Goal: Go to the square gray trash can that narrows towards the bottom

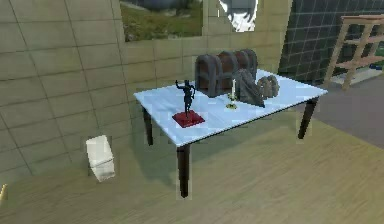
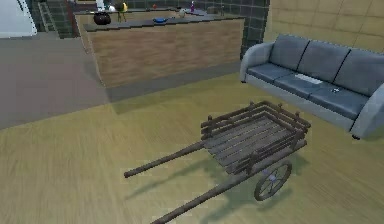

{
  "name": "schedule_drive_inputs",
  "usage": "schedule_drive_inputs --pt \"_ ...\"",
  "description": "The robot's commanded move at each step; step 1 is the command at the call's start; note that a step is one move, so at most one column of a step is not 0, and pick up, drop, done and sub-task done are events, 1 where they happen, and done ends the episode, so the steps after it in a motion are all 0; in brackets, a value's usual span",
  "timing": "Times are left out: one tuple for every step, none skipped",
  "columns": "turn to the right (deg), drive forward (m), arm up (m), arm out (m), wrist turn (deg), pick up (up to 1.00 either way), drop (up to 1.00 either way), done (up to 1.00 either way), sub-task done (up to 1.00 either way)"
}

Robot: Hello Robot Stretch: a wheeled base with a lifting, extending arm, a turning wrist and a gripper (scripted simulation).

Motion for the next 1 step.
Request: schedule_drive_inputs --pt "24.0 0.0 0.0 0.0 0.0 0.0 0.0 0.0 0.0"
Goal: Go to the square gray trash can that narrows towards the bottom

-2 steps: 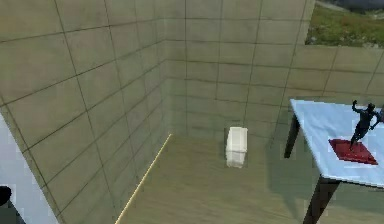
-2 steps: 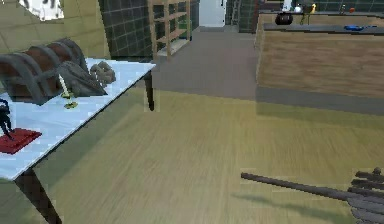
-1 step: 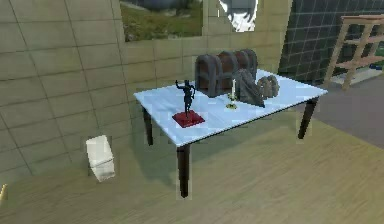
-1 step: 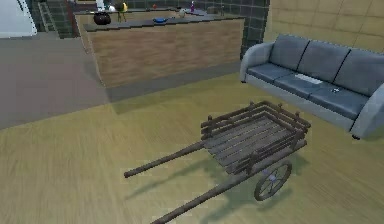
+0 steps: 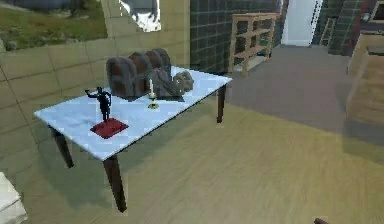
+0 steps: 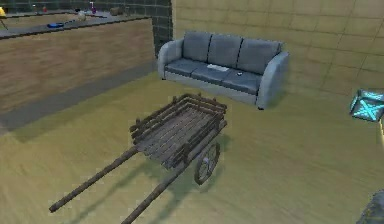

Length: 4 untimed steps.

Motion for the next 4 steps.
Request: schedule_drive_inputs --pt "0.0 0.5 0.0 0.0 0.0 0.0 0.0 0.0 0.0" --pt "36.0 0.0 0.0 0.0 0.0 0.0 0.0 0.0 0.0" --pt "0.0 1.0 0.0 0.0 0.0 0.0 0.0 0.0 0.0" --pt "0.0 1.0 0.0 0.0 0.0 0.0 0.0 0.0 0.0"
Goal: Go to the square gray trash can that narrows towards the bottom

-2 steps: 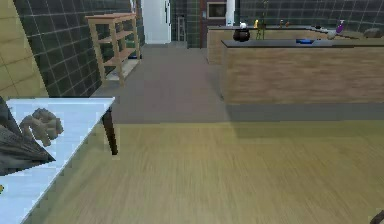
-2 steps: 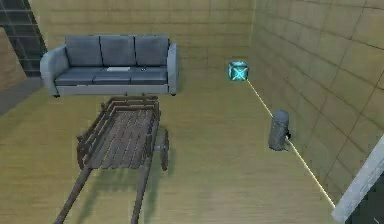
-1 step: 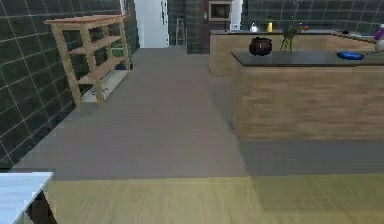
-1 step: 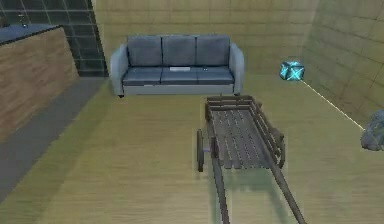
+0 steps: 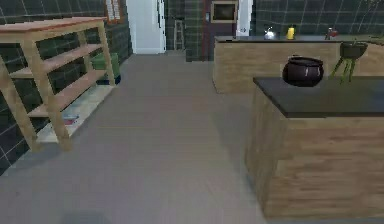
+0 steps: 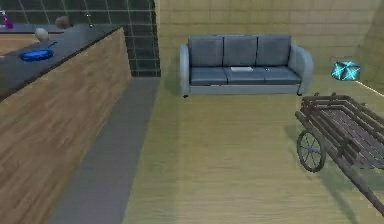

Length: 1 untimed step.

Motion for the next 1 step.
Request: schedule_drive_inputs --pt "0.0 1.0 0.0 0.0 0.0 0.0 0.0 0.0 0.0"
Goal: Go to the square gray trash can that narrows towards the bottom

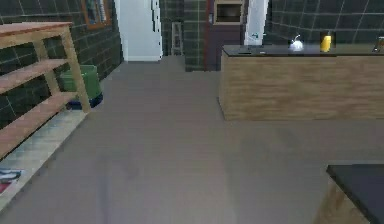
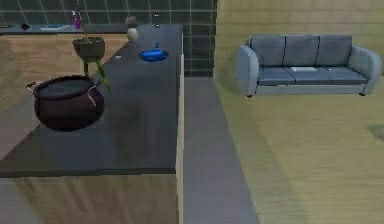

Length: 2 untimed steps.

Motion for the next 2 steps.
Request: schedule_drive_inputs --pt "0.0 1.0 0.0 0.0 0.0 0.0 0.0 0.0 0.0" --pt "0.0 1.0 0.0 0.0 0.0 0.0 0.0 0.0 0.0"
